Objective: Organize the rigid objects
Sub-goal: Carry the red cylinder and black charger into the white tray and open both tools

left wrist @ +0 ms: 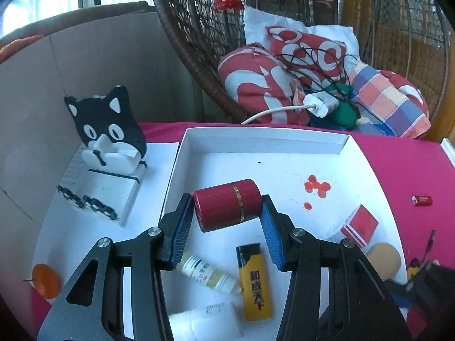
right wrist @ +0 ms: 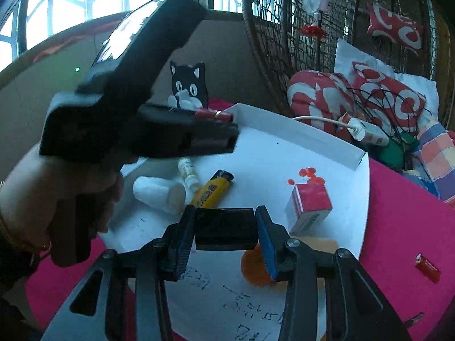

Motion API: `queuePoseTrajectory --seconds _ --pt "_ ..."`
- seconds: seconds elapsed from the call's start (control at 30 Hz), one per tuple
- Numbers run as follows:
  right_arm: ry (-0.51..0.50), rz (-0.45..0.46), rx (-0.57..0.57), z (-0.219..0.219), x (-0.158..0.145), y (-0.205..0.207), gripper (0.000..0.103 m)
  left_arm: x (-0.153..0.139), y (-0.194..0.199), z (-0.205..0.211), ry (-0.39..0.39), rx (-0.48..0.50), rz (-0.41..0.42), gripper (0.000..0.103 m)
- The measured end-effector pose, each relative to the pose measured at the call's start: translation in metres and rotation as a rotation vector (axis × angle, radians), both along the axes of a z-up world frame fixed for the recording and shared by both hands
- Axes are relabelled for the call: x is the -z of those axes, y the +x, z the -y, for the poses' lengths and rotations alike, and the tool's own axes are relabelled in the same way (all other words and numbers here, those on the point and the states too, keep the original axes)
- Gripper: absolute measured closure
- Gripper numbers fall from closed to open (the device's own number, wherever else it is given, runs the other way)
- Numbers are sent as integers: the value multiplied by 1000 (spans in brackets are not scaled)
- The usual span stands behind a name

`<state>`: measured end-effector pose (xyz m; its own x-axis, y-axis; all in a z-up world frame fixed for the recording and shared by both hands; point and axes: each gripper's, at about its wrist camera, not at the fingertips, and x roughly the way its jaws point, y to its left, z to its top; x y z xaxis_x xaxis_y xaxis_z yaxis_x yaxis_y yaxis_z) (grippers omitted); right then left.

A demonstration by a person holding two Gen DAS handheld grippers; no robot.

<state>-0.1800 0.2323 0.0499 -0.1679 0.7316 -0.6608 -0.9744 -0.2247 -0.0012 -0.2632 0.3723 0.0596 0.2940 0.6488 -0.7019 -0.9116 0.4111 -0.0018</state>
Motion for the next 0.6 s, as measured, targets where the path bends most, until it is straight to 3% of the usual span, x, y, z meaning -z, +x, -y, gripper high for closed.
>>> queuePoseTrajectory --seconds 0.23,0.27,0.3,0.33,0.37,0.43,0.6 --pt "22 37 25 0 8 0 60 1 5 -1 5 -21 -3 55" --pt "28 42 24 1 8 1 60 1 4 0 13 -24 -1 51" --pt "46 46 19 4 6 0 60 -2 2 2 31 -31 10 33" --pt "64 51 17 6 5 0 55 -4 1 2 44 -39 19 20" --pt "82 58 17 9 3 -1 39 -8 -3 4 63 -50 47 3" --pt "107 74 13 11 -1 -4 12 -14 -8 5 81 -64 76 0" --pt "156 106 -2 20 -11 -8 11 -33 -22 11 153 -120 89 0"
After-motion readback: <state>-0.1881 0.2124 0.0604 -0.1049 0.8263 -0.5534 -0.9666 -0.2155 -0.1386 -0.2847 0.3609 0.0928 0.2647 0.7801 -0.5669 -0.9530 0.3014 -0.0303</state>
